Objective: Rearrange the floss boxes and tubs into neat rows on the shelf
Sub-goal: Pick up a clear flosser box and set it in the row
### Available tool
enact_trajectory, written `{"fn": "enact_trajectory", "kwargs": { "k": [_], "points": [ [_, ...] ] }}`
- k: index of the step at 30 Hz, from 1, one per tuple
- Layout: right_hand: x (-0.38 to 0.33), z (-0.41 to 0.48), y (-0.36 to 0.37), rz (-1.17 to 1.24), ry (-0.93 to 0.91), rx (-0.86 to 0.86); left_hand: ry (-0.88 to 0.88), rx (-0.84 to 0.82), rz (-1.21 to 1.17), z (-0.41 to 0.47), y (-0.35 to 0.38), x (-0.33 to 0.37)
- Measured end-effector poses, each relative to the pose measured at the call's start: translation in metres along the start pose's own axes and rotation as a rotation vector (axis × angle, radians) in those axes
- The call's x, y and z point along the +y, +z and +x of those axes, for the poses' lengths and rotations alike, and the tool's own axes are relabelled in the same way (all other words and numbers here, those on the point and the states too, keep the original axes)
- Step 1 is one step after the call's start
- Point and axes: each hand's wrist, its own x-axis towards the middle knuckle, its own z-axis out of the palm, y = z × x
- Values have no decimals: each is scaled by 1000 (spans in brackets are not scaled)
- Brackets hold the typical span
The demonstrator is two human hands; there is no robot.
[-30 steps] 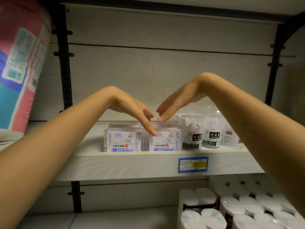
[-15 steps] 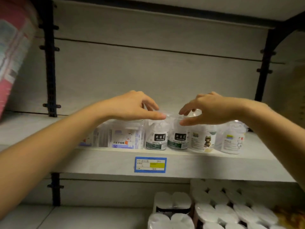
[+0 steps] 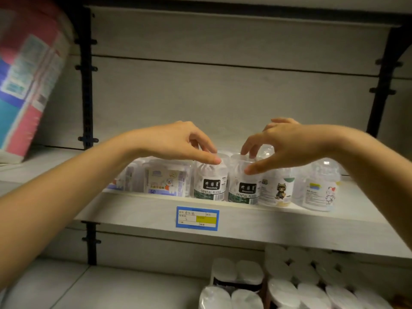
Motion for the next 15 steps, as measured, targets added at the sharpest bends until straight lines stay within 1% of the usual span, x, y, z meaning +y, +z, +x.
{"fn": "enact_trajectory", "kwargs": {
  "k": [3, 5, 7, 10, 12, 15],
  "points": [
    [2, -2, -8, 131, 2, -48, -44, -44, -85, 5, -3, -5],
    [8, 7, -13, 211, 29, 22, -95, -14, -114, 13, -6, -10],
    [9, 25, -14, 168, 52, 68, -120, -19, -53, 23, -8, -13],
    [3, 51, -7, 164, 91, -31, -132, -105, 12, 31, -4, -11],
    [0, 59, -3, 203, 95, -113, -138, -121, 22, 33, -1, -11],
    [-2, 59, -4, 205, 94, -122, -140, -121, 42, 31, -2, -10]
  ]
}}
